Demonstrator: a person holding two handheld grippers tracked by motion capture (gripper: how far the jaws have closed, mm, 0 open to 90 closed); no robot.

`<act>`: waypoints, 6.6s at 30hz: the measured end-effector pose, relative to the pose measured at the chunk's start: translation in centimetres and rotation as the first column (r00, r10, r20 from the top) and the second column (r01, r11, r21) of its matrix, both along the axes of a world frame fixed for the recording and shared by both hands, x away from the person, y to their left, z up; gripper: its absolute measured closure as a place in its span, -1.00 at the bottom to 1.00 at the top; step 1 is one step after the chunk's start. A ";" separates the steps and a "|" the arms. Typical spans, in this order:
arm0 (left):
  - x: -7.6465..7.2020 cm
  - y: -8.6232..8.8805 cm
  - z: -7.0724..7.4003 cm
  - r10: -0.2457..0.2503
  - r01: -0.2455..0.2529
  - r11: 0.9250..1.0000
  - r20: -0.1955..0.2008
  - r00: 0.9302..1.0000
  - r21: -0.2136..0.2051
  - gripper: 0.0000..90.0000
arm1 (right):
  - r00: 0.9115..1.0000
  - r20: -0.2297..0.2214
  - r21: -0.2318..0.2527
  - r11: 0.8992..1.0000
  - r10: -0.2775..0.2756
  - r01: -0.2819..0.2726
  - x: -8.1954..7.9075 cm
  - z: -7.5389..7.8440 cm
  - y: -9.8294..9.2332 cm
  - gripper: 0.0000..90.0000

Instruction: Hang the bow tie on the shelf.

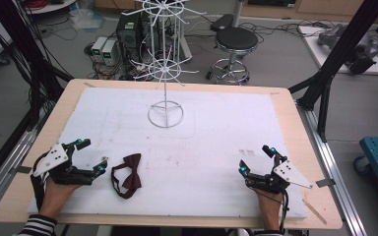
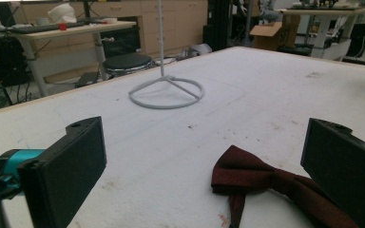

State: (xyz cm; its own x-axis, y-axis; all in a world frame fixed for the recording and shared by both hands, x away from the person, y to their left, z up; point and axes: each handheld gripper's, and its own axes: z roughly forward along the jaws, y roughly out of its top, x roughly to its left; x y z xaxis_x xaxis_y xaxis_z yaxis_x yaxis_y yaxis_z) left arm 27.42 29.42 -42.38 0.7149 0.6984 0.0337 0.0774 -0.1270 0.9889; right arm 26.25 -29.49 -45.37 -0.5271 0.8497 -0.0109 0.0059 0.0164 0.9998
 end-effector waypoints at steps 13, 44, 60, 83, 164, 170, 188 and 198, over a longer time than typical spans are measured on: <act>-0.3 -2.2 4.4 -0.066 0.074 0.987 -0.061 0.996 0.144 -0.96 | 1.000 0.002 -0.002 1.000 -0.001 0.001 0.0 0.0 0.0 -0.94; 0.4 -7.5 6.1 -0.088 0.186 0.928 -0.294 0.952 0.323 -0.96 | 1.000 -0.004 0.006 1.000 -0.016 0.016 -0.1 0.0 0.0 -0.94; 1.3 -10.0 4.3 0.007 0.163 0.900 -0.389 0.921 0.404 -0.96 | 1.000 0.006 0.002 1.000 -0.025 0.025 -0.1 0.0 0.0 -0.94; 1.7 -11.7 1.2 0.087 0.171 0.858 -0.464 0.881 0.485 -0.94 | 1.000 -0.001 0.011 1.000 -0.023 0.023 -0.1 0.0 0.0 -0.94; 2.2 -9.1 4.9 0.114 0.045 0.943 -0.450 0.886 0.329 0.69 | 1.000 0.001 0.010 1.000 -0.022 0.022 -0.1 0.0 0.0 -0.94; 2.5 -8.6 5.8 0.110 0.032 0.954 -0.447 0.888 0.298 0.69 | 1.000 0.000 0.008 1.000 -0.023 0.023 -0.1 0.0 0.0 -0.94; 4.1 -7.4 8.4 0.112 -0.023 0.974 -0.387 0.915 0.227 0.69 | 1.000 0.004 0.005 1.000 -0.024 0.024 -0.1 0.0 0.0 -0.94; 5.4 -6.7 10.3 0.156 -0.085 0.974 -0.345 0.925 0.211 0.69 | 1.000 0.005 0.003 1.000 -0.025 0.025 -0.1 0.0 0.0 -0.94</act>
